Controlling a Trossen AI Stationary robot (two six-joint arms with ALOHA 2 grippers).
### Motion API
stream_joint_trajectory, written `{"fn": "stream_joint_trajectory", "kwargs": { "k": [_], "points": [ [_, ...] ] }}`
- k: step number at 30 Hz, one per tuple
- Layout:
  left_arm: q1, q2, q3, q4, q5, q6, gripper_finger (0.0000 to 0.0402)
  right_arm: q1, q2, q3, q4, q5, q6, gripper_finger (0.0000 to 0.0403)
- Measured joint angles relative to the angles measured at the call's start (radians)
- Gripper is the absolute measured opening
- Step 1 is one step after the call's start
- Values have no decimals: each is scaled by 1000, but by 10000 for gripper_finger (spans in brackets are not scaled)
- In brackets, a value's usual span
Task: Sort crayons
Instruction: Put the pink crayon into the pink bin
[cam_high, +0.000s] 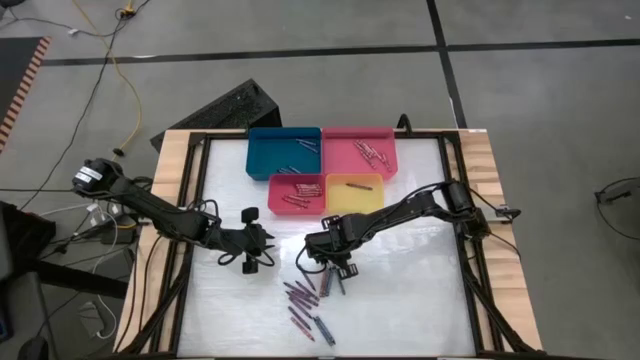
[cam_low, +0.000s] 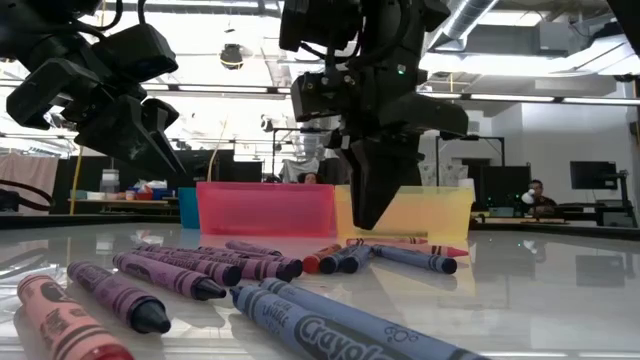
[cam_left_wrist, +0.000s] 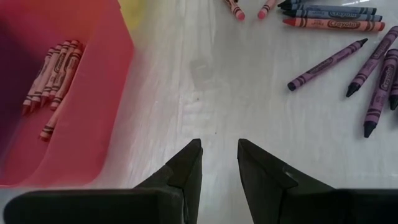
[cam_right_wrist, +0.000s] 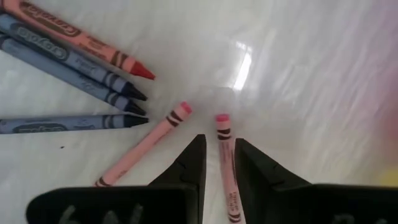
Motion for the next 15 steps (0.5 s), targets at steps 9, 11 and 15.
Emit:
{"fn": "stream_joint_trajectory", "kwargs": {
  "k": [9, 11, 15],
  "points": [
    [0, 0, 0, 0, 1, -3, 94, -25, 6, 1, 7, 3, -2, 81],
    [0, 0, 0, 0, 1, -3, 94, -25, 12, -1, 9, 4, -1, 81],
    [0, 0, 0, 0, 1, -3, 94, -20, 24, -33, 49, 3, 5, 82]
  ]
}}
